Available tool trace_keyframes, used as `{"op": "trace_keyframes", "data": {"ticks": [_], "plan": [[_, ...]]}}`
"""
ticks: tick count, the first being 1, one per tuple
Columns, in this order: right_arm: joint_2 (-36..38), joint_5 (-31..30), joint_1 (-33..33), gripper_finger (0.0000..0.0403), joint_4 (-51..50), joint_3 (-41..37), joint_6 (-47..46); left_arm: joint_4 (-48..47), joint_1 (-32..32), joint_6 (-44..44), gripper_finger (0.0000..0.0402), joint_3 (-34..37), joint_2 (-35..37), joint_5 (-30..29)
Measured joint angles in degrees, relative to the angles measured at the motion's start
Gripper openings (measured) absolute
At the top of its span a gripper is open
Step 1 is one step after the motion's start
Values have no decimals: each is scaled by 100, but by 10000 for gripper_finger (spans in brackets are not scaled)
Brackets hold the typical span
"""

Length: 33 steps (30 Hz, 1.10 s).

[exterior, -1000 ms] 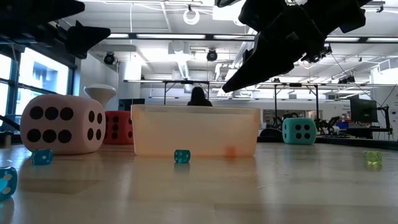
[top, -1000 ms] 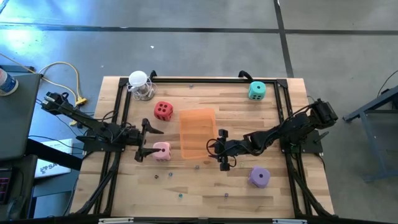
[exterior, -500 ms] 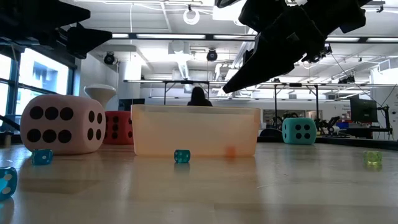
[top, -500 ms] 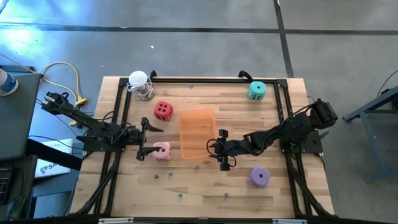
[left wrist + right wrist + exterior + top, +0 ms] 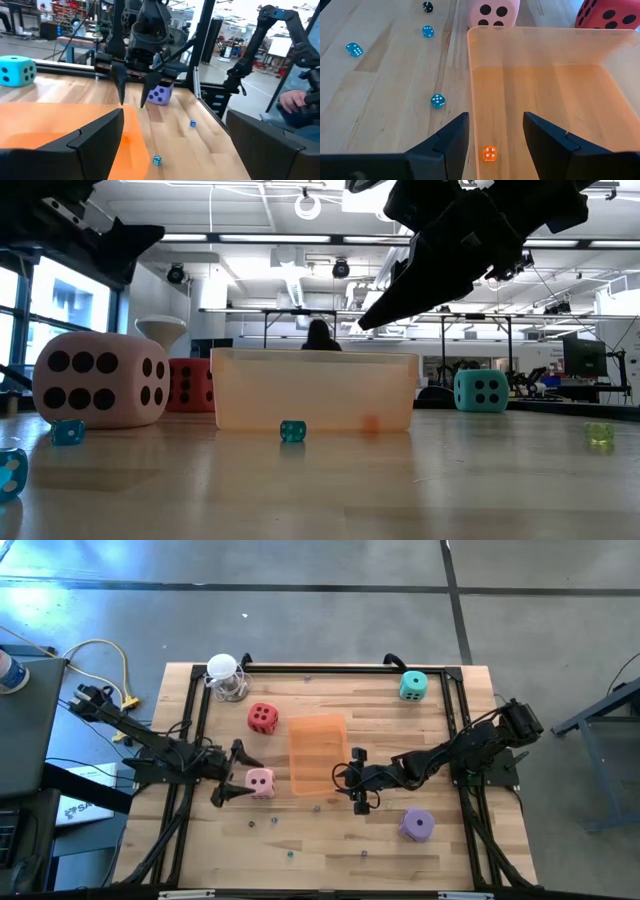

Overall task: Pick & Place Dice
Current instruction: Put the large pink die into the orange bin

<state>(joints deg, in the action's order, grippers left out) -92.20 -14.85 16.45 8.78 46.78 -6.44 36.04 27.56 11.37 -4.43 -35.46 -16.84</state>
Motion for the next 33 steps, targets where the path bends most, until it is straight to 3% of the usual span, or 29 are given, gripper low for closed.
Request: {"op": "trace_keyframes", "data": {"ticks": [8, 21, 33], "plan": [[0, -17, -10, 178, 2, 0, 0, -130, 80, -108, 344, -249, -26, -138], [0, 45, -46, 178, -57, 0, -4, -3730, 88, 263, 344, -2222, -904, -216], [0, 162, -46, 178, -85, 0, -90, -4863, 88, 16, 343, -2337, -943, -135]]}}
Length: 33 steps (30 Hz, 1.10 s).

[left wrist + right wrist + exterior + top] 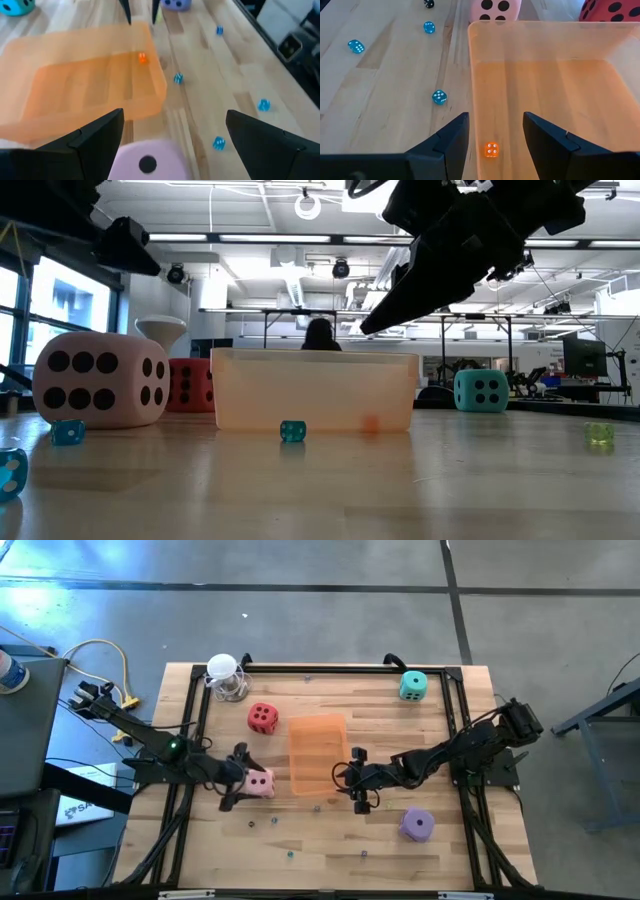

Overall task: Pick & Place Dice
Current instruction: Put the large pink die into the orange bin

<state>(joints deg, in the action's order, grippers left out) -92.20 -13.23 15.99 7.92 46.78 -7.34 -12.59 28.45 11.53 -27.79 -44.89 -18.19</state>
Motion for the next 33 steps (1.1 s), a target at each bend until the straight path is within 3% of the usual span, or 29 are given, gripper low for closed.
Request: {"op": "trace_keyframes", "data": {"ticks": [8, 20, 33], "plan": [[0, -5, 0, 178, 101, 0, -59, -333, 0, -5, 343, 7, -76, 56], [0, -6, 4, 178, 90, 0, -61, -330, -2, 130, 343, 15, -850, -150], [0, 29, 2, 178, 79, 0, -151, -327, -3, 591, 343, 15, -889, -329]]}}
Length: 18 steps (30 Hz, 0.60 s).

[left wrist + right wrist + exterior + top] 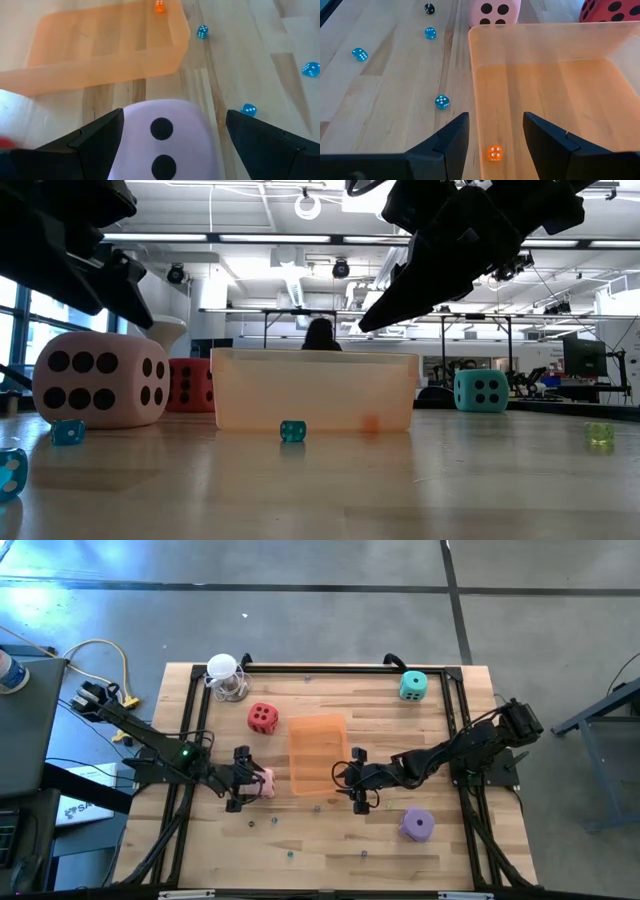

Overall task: Pick & Place Dice
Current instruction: Put the large pink die into the orange bin

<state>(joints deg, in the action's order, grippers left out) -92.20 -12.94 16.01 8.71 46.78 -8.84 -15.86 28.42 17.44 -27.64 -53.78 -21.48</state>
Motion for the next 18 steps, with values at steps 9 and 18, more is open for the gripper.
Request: {"op": "trace_keyframes", "data": {"ticks": [9, 18], "plan": [[0, -38, -4, 178, 0, 0, 24, -2, 1, 102, 343, 0, 0, -32], [0, -36, -4, 178, -4, 0, 26, -3, 1, 662, 343, 0, 0, 134]]}}
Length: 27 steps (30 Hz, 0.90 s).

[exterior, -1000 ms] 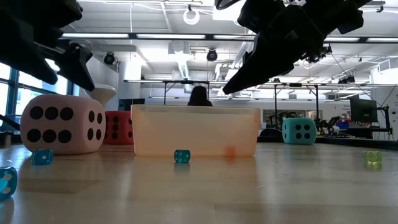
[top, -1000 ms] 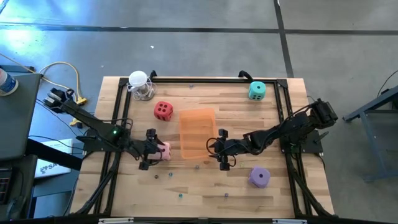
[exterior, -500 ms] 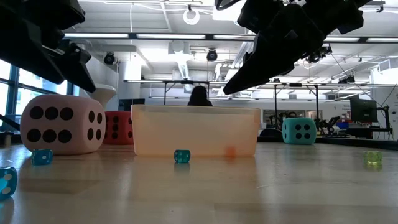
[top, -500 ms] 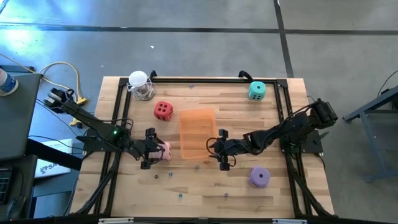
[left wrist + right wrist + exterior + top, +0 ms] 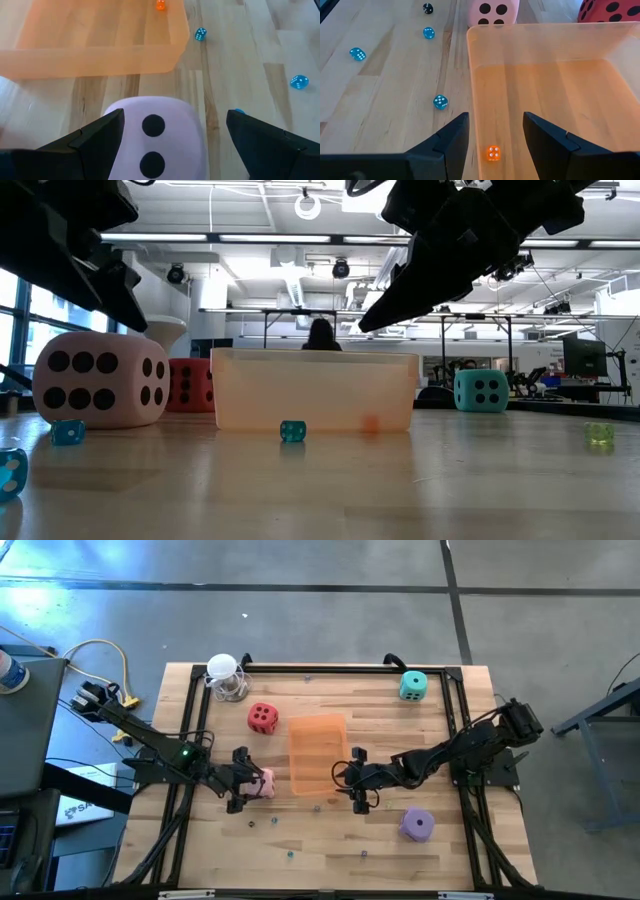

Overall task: Pick & Place Dice
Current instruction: Put the large pink die into the orange bin

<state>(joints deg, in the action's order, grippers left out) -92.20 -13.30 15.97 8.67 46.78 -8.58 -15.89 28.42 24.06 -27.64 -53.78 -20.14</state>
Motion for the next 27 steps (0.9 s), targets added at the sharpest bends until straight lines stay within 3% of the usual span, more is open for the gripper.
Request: {"op": "trace_keyframes", "data": {"ticks": [9, 16, 27], "plan": [[0, 0, 0, 178, 1, 0, 2, -6, 0, -1, 348, 0, 0, -151], [0, -2, 0, 178, 0, 0, 2, -10, -2, -3, 395, 0, 0, -254], [0, -2, 0, 178, -4, 0, 2, -25, 0, -13, 400, 0, 0, -258]]}}
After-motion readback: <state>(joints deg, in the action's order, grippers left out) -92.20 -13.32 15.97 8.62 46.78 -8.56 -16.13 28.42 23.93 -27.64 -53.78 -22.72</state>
